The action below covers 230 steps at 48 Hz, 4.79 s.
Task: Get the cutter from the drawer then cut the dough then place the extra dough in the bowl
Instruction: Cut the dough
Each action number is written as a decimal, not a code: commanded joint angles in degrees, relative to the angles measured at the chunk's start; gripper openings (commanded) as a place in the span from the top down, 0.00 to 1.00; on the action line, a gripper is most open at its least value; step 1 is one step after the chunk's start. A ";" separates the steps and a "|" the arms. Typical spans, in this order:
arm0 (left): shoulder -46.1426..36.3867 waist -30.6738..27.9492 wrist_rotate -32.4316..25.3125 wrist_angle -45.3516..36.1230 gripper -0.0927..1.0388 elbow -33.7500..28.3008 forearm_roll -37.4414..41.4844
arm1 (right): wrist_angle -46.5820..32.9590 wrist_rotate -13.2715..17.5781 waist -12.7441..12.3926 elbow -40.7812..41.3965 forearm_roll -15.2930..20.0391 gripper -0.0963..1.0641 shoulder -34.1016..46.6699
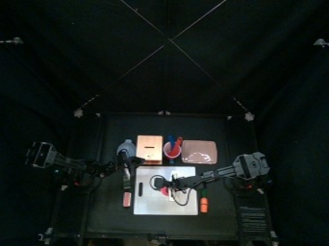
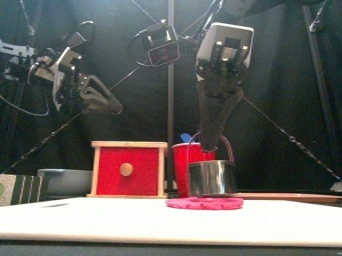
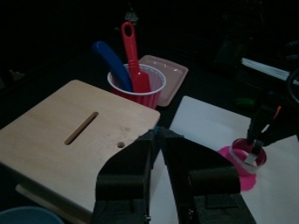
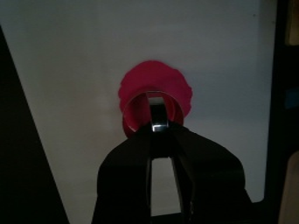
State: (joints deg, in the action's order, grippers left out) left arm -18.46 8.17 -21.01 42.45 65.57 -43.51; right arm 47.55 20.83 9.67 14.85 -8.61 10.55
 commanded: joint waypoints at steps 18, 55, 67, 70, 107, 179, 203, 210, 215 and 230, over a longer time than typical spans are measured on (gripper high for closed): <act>-0.18 0.18 0.00 0.18 0.42 -0.35 0.00 | -0.09 0.00 -0.44 -2.29 -1.49 0.49 0.00; -0.09 0.35 0.00 0.09 0.41 -0.09 -0.70 | -2.37 1.05 -0.26 -2.81 -2.72 0.37 0.18; -0.09 0.35 -0.09 -0.44 0.40 -0.44 -1.23 | -2.81 1.23 -0.35 -2.90 -2.64 0.13 -1.41; -0.09 0.35 -0.09 -0.62 0.40 -0.70 -1.14 | -2.72 1.32 -0.26 -2.90 -2.64 0.12 -2.11; 13.36 7.12 0.18 -0.62 0.38 -13.89 18.37 | -48.43 16.52 -1.41 32.34 -17.93 0.12 -30.50; 37.00 11.34 4.39 11.43 0.17 -21.71 13.18 | -110.57 -19.95 9.32 42.36 31.55 0.12 2.81; 36.65 9.76 4.04 7.82 0.17 -22.06 13.18 | -106.26 -19.51 9.32 42.01 35.07 0.12 -0.97; 36.65 9.49 4.04 7.56 0.17 -22.32 13.18 | -103.10 -19.95 8.79 42.01 35.95 0.12 -1.23; 36.65 9.49 4.04 7.38 0.17 -22.76 13.27 | -102.83 -20.04 8.79 42.01 34.98 0.12 -1.05; 37.27 9.14 3.96 6.33 0.26 -23.47 14.33 | -102.48 -20.04 8.70 41.75 33.66 0.14 -0.62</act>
State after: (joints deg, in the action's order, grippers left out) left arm 19.34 17.49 -16.96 49.04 43.59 -29.62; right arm -54.84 0.88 18.54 57.13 25.14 11.34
